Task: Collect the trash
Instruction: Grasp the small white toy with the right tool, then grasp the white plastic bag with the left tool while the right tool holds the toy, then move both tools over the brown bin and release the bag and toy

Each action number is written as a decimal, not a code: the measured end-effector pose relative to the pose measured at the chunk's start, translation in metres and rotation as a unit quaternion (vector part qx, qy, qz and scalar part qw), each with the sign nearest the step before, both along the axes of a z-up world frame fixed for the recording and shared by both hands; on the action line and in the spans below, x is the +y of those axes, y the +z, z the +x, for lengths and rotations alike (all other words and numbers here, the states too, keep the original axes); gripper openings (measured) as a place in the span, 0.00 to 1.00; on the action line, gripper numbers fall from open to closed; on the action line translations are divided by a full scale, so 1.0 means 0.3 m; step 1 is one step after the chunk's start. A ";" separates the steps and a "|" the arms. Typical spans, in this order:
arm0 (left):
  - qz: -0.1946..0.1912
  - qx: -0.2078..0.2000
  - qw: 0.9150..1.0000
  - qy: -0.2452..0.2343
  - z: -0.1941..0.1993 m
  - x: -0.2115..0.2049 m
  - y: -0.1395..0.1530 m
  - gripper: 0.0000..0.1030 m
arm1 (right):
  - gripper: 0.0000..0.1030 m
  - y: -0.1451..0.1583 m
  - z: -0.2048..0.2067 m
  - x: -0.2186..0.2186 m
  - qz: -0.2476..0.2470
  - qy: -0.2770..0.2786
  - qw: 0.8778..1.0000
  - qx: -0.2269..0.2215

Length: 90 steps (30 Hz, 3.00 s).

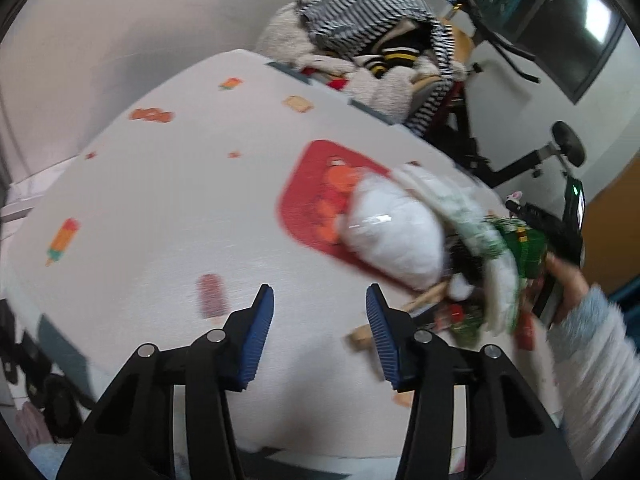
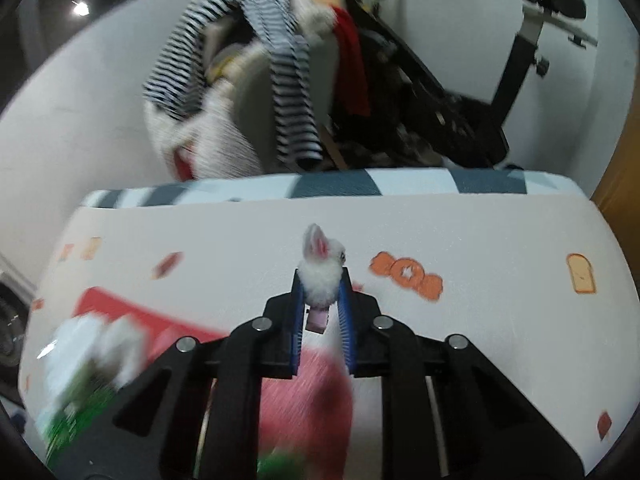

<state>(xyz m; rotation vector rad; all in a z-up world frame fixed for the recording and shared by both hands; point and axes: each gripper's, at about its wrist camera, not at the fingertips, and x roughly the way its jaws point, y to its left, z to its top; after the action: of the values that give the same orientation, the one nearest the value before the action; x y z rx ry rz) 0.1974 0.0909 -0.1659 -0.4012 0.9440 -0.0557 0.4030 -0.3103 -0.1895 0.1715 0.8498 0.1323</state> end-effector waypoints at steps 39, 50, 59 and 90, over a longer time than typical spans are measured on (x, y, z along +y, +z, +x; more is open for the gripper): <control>-0.019 -0.095 0.989 -0.115 0.200 -0.356 0.377 0.34 | 0.18 0.257 -0.904 -0.036 0.087 0.036 0.993 -0.072; -0.027 -0.133 0.975 -0.178 -0.163 -0.293 0.427 0.34 | 0.18 0.365 -1.054 0.028 0.075 0.061 0.991 -0.087; -0.005 -0.118 0.963 -0.241 -0.471 -0.309 0.284 0.34 | 0.18 0.378 -1.208 0.106 0.064 0.079 0.992 -0.081; 0.034 -0.087 0.973 -0.210 -0.657 -0.301 0.124 0.90 | 0.19 0.252 -1.319 0.190 0.076 0.084 0.993 -0.009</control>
<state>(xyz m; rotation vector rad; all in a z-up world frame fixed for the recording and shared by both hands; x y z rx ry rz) 0.0004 0.0005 -0.1288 -0.1240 0.8406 -0.4374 0.0074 -0.2533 -0.1138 0.2414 0.8363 0.3569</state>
